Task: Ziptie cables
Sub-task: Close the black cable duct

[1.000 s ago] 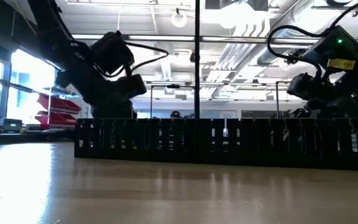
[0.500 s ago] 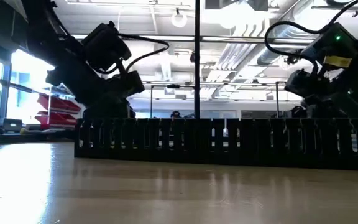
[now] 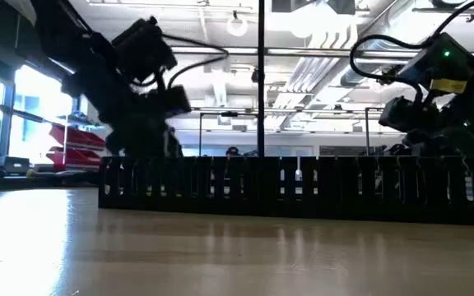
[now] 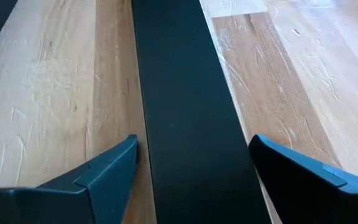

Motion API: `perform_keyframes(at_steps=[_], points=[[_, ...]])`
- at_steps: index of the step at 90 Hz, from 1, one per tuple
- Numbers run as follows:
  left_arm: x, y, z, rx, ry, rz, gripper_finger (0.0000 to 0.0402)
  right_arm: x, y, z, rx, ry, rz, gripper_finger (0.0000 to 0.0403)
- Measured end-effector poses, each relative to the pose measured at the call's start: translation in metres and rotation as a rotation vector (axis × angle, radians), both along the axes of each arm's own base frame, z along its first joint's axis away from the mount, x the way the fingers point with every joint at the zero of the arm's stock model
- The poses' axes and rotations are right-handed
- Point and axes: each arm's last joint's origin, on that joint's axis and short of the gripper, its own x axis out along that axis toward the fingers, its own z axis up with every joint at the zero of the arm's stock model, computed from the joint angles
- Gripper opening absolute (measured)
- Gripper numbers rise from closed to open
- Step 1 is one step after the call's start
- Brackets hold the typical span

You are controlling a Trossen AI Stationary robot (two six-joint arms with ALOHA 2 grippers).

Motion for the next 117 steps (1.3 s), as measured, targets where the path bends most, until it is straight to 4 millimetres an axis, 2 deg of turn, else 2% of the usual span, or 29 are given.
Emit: perform_keyframes(at_steps=[22,34,50,59,64,79,102,117], points=[[-0.002,0.000,-0.019,-0.030,-0.001,0.034,0.0311,0.000,0.000,0.000,0.003,-0.001,-0.023,0.0304],[-0.004,0.000,-0.020,-0.031,0.009,0.032,0.0281,-0.001,-0.001,-0.001,0.008,0.008,-0.040,0.0301],[-0.005,0.000,-0.021,-0.017,0.022,0.012,0.0215,-0.002,-0.001,-0.002,-0.011,0.030,-0.049,0.0259],[-0.005,0.000,-0.021,-0.011,0.017,0.010,0.0211,-0.002,0.000,-0.002,-0.030,0.034,-0.021,0.0225],[-0.005,0.000,-0.019,-0.004,0.014,0.010,0.0211,-0.002,0.001,-0.002,-0.032,0.033,-0.012,0.0221],[-0.003,0.001,-0.009,0.033,-0.010,0.005,0.0211,0.004,0.002,0.004,-0.021,0.034,-0.020,0.0220],[-0.001,0.003,0.017,0.099,-0.005,0.004,0.0213,0.027,0.002,0.033,-0.046,0.149,-0.019,0.0207],[0.003,0.001,0.033,0.092,-0.041,0.008,0.0206,0.038,0.002,0.057,-0.044,0.209,-0.051,0.0160]])
